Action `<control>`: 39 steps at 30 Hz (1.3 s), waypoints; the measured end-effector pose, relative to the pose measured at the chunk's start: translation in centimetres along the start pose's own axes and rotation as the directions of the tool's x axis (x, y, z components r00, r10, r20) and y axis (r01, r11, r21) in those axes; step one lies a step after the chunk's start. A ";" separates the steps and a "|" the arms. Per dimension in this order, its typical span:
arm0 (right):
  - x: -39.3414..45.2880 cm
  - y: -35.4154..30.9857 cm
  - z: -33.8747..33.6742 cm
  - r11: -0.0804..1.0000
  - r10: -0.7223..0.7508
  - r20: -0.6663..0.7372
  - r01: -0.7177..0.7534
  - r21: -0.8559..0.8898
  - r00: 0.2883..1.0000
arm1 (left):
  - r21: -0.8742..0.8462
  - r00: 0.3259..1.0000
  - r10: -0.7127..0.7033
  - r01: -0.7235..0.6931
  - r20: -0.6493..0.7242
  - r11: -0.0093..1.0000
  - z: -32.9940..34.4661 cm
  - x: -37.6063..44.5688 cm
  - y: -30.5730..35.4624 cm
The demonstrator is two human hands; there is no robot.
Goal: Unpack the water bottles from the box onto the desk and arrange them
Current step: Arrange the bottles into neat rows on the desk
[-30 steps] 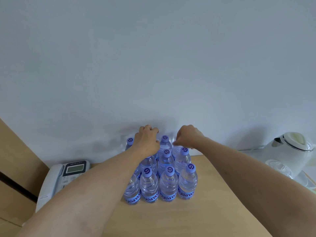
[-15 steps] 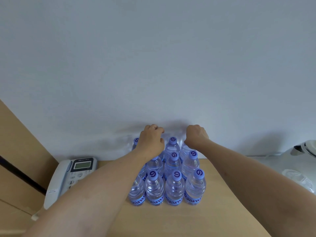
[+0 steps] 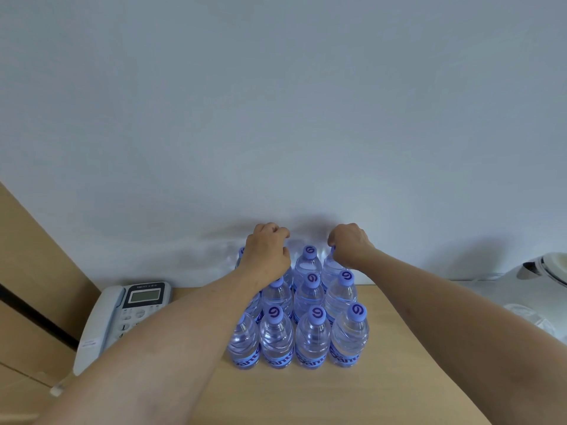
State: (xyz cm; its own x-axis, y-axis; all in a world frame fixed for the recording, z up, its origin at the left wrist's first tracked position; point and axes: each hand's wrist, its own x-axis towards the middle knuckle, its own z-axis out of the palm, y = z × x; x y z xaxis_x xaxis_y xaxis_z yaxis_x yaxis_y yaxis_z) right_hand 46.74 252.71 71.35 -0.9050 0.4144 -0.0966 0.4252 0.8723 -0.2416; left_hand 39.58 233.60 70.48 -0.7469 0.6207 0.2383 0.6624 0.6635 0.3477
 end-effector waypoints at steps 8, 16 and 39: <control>-0.3 0.2 0.1 0.999 -0.045 -0.010 0.045 -0.012 0.999 | 0.022 1.000 -0.004 0.004 -0.002 1.000 -0.5 0.0 -0.7; 0.0 -0.4 0.3 0.998 0.017 -0.025 -0.018 -0.056 1.000 | 0.026 1.000 -0.012 0.012 0.000 1.000 -1.0 -0.4 -1.7; 1.7 -6.7 2.0 0.988 -0.036 0.048 0.043 -0.148 0.998 | -0.005 0.998 -0.058 0.058 -0.015 0.998 -1.6 -0.6 -6.1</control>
State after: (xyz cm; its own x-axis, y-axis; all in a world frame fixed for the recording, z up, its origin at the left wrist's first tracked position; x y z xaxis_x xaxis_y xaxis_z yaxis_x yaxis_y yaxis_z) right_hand 42.31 247.03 70.87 -0.9194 0.3700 -0.1337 0.3839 0.9180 -0.0995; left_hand 35.92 228.48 69.70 -0.7850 0.5748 0.2310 0.6176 0.6966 0.3651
